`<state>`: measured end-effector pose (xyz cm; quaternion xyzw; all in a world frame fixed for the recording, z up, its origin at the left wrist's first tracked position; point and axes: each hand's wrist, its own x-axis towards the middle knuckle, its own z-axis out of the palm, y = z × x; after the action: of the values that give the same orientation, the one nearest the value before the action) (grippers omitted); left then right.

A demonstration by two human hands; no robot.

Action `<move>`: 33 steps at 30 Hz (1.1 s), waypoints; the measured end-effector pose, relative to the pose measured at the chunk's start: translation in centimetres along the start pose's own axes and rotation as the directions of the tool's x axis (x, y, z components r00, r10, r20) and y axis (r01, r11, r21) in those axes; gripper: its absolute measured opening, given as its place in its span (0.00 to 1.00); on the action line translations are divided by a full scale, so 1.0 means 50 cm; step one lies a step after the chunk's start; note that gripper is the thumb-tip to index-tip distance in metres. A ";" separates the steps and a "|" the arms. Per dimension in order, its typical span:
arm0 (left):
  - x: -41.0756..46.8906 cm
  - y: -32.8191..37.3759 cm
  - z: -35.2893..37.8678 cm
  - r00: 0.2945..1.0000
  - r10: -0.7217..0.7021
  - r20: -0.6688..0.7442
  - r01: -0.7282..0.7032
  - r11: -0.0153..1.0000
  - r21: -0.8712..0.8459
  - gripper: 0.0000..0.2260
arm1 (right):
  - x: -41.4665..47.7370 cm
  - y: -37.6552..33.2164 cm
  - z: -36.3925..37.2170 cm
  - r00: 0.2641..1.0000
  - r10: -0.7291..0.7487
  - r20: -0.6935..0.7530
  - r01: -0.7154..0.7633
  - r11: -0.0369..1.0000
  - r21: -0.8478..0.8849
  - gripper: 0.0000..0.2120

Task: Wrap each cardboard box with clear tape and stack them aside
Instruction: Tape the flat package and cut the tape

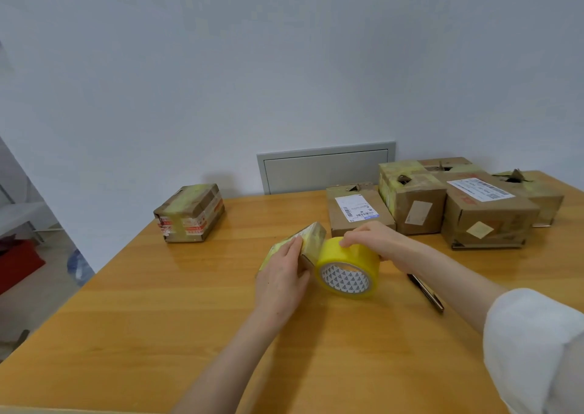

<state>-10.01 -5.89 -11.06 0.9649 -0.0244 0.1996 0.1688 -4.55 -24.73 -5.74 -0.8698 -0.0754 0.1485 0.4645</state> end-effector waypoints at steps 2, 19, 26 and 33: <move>0.000 0.003 -0.005 1.000 0.016 -0.022 -0.016 1.000 -0.017 0.29 | 0.000 0.004 -0.004 1.000 -0.025 0.018 0.024 0.998 0.049 0.11; -0.024 0.007 -0.024 0.997 0.003 -0.073 -0.003 1.000 0.003 0.26 | -0.057 0.026 0.047 0.965 -0.253 0.072 0.256 0.966 -0.027 0.11; -0.014 0.018 -0.058 0.969 -0.060 -0.239 -0.017 0.951 -0.308 0.21 | -0.080 -0.040 0.013 0.921 -0.389 -0.028 0.389 0.921 -0.011 0.14; -0.001 0.053 -0.087 0.951 -0.110 -0.289 -0.034 0.893 -0.449 0.21 | -0.092 -0.063 -0.037 0.914 -0.405 0.001 0.404 0.913 0.057 0.15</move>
<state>-11.99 -6.92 -6.50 0.8572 -0.0241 0.3327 0.3924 -8.25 -25.65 -1.29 -0.8213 -0.2524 0.0566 0.5086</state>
